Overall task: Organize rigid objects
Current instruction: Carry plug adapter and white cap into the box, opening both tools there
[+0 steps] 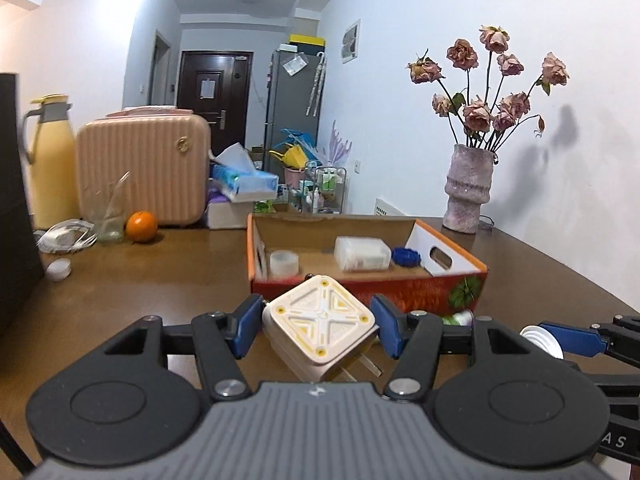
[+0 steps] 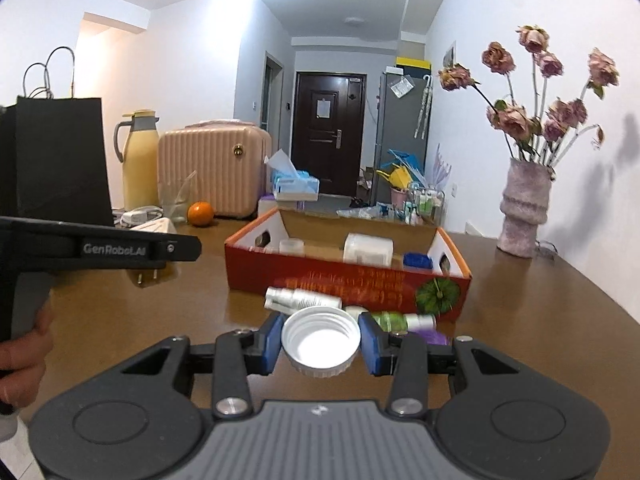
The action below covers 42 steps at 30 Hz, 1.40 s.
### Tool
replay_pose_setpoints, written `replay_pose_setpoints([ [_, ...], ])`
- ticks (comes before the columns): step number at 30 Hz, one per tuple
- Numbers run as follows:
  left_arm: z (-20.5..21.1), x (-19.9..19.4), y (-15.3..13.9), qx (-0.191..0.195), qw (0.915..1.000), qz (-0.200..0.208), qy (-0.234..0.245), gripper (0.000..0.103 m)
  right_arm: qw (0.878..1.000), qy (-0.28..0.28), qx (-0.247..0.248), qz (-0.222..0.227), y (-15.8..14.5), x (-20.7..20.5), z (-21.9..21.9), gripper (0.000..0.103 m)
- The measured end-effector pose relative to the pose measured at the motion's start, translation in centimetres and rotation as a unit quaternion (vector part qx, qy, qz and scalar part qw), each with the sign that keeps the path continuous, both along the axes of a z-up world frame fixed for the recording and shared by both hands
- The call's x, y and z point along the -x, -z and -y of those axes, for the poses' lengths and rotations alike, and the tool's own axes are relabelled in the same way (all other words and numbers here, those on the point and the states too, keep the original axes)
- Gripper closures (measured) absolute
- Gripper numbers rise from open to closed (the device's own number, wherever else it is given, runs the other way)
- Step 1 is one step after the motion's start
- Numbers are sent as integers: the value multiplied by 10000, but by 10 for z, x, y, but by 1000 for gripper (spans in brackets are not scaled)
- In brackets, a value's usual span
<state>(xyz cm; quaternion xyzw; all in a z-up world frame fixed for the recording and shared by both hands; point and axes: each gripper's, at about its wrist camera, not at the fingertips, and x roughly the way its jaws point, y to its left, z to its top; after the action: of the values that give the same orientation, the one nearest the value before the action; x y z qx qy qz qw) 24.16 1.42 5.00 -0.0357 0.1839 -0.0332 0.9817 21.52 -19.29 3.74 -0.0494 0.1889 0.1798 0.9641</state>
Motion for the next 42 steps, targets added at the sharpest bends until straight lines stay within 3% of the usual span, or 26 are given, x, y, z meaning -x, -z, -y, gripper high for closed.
replay_pose_setpoints([
  [5,2,-72,-14,-130,9995,-27,280,43,9991,-307,-293,-71,-18,-69,-4,63],
  [10,1,-150,-7,-170,9981,-378,455,43,9976,-416,-495,-263,-27,-154,-12,63],
  [16,-4,-215,25,-220,9932,-941,645,42,9885,-476,-966,-1066,-15,-263,-17,63],
  [24,-11,-268,48,-385,9873,-1297,829,42,9808,-481,-553,-1807,18,-364,-62,63],
  [26,-12,-276,53,-353,9871,-1345,793,42,9805,-473,-420,-1861,25,-376,-72,63],
  [30,-16,-281,61,-170,9870,-1311,917,30,9805,-404,-323,-1898,39,-389,-81,51],
  [33,-19,-281,57,-148,9867,-1295,967,24,9801,-403,-423,-1896,38,-391,-80,50],
  [42,-30,-271,37,15,9915,-1133,643,22,9847,-218,-354,-1692,16,-377,-67,50],
])
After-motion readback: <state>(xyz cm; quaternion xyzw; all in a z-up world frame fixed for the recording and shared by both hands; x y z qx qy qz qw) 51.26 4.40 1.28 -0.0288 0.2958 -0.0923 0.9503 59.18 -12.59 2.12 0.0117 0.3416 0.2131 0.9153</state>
